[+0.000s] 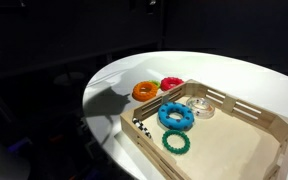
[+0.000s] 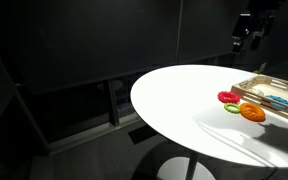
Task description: Pick up the clear ring and put it on the table
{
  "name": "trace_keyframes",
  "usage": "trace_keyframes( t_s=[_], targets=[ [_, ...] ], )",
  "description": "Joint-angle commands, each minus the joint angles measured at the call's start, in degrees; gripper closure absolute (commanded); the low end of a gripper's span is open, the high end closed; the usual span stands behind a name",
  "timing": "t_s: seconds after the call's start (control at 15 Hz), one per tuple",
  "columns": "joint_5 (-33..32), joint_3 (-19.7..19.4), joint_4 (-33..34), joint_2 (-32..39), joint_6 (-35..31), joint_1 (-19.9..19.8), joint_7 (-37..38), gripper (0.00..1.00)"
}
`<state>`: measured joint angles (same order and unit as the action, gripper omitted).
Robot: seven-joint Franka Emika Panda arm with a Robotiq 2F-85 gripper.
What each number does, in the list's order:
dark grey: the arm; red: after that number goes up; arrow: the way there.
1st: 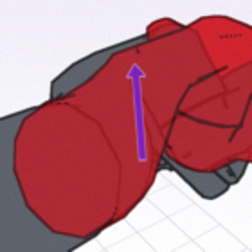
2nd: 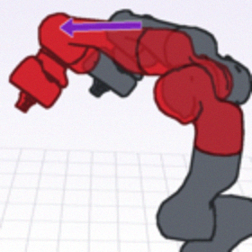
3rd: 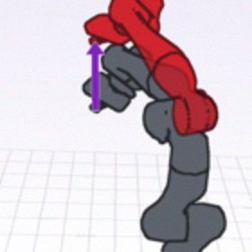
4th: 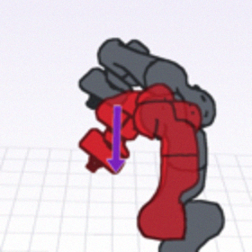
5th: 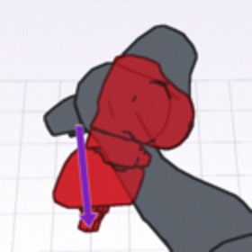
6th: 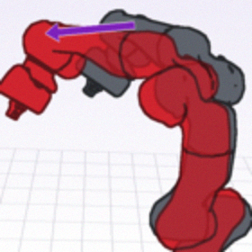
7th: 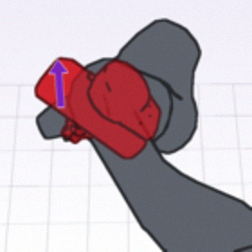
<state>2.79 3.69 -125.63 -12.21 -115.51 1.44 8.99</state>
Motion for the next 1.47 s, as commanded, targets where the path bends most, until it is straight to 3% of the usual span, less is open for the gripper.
trace_keyframes(
  t_s=[0.0,0.73,1.07,1.4],
  targets=[
    [-0.26,-2.27,2.87,1.40,0.89,-2.20,2.12,0.00],
    [-1.86,-9.05,1.48,4.00,-4.30,-9.32,5.49,0.00],
    [-6.49,-10.34,-1.50,6.99,-12.86,-10.98,8.97,0.00],
    [-5.67,-12.13,-3.65,9.85,-12.97,-11.62,9.11,0.00]
  ],
)
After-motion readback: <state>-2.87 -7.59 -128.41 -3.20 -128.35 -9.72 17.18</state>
